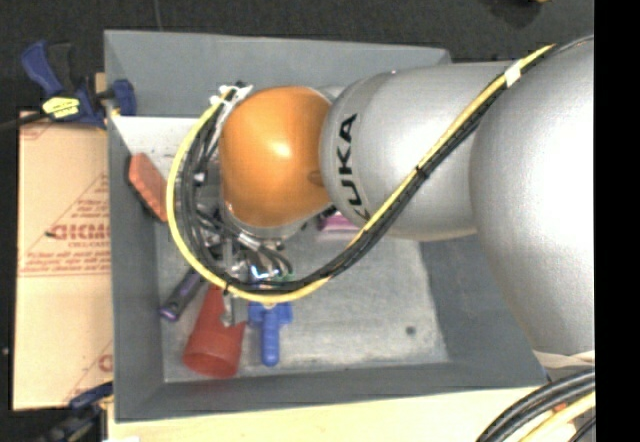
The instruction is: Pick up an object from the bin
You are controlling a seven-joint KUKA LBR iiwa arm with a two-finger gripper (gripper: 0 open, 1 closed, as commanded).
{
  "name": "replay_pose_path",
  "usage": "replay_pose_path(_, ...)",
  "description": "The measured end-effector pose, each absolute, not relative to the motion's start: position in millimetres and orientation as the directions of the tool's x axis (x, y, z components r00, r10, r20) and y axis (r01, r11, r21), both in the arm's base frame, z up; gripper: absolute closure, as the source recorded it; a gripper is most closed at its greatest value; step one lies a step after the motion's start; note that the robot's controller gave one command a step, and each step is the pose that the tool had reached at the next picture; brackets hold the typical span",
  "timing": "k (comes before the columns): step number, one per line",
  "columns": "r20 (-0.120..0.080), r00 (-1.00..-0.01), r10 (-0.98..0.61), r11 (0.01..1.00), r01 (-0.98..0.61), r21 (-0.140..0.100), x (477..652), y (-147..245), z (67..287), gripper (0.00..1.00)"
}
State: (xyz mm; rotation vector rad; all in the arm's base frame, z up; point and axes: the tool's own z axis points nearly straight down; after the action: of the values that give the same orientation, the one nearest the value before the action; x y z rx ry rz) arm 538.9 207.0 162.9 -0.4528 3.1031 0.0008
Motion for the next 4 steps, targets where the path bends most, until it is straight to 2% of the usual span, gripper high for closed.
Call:
replay_pose_path(1, -0.014, -0.891, -0.453, 0.891, -0.453, -0.004, 556.9, 199.6, 108.4, 0.00)
replay_pose_path(2, -0.010, -0.697, -0.717, 0.697, -0.717, -0.016, 598.7, 225.0, 80.4, 0.00)
replay_pose_path(3, -0.014, -0.632, -0.775, 0.632, -0.775, -0.009, 512.8, 211.7, 100.6, 0.00)
replay_pose_path(4, -0.014, -0.340, -0.940, 0.340, -0.940, -0.028, 584.2, 234.2, 70.9, 1.00)
